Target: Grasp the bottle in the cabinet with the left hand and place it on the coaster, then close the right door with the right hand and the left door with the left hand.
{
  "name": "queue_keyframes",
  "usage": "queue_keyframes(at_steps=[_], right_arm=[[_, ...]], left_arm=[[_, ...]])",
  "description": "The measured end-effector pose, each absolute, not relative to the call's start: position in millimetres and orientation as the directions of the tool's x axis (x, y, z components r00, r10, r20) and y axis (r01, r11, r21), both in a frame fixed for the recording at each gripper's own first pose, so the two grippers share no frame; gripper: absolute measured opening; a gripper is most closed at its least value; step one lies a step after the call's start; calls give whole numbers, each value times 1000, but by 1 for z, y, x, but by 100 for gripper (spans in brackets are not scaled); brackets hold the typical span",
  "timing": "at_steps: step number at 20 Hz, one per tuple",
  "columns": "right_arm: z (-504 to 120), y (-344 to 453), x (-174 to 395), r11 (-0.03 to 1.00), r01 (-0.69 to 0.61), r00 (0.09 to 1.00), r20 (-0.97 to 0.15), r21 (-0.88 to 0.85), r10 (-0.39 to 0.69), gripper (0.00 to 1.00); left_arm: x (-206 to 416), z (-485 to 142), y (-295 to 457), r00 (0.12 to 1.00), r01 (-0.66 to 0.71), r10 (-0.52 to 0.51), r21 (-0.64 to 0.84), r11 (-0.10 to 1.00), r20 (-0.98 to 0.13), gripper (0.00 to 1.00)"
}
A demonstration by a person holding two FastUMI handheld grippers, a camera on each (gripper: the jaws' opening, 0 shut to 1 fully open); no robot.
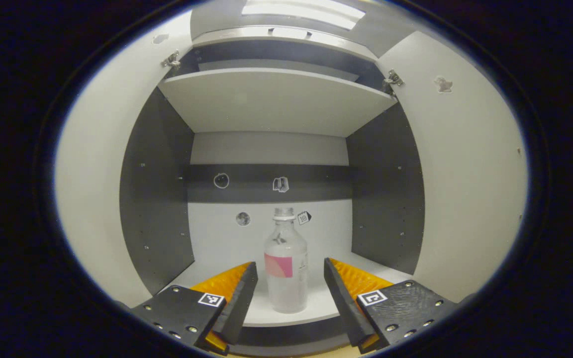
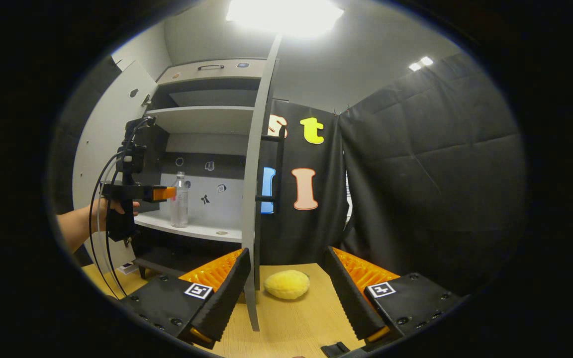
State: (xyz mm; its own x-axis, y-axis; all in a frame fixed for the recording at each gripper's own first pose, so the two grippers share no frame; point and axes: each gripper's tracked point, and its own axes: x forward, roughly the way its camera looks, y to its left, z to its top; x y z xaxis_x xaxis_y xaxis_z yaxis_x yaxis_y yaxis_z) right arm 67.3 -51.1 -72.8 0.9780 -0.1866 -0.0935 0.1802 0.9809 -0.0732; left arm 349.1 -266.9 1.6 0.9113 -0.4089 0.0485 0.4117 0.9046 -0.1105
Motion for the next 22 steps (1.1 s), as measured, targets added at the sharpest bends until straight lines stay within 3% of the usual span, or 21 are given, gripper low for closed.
queue_keyframes(at_steps=[1,7,8,12,15,17,18,22], right_arm=[[-74,-52,69,979,191,975,-97,-75,-198,97],[-84,-56,73,968,230,962,-128,-95,-241,92],[-85,-56,73,968,233,961,-132,-94,-244,97],[-87,-58,74,971,228,961,-141,-73,-236,97],[-86,-58,73,971,226,961,-142,-83,-236,92],[-86,-58,72,970,227,960,-145,-84,-238,97],[-86,-58,72,970,228,960,-147,-80,-238,92],[-85,-58,70,972,227,961,-145,-61,-233,97]], left_arm=[[357,-3,-269,911,413,-411,-116,903,41,82],[389,-23,-275,913,404,-407,-122,906,1,82],[392,-23,-277,912,408,-411,-118,905,1,82],[404,-27,-288,901,431,-433,-106,896,-3,82],[409,-33,-292,901,428,-433,-101,898,-28,81],[407,-32,-290,902,426,-431,-99,899,-30,80],[406,-32,-290,902,425,-430,-100,900,-34,72],[395,-22,-282,910,411,-414,-111,905,-1,72]])
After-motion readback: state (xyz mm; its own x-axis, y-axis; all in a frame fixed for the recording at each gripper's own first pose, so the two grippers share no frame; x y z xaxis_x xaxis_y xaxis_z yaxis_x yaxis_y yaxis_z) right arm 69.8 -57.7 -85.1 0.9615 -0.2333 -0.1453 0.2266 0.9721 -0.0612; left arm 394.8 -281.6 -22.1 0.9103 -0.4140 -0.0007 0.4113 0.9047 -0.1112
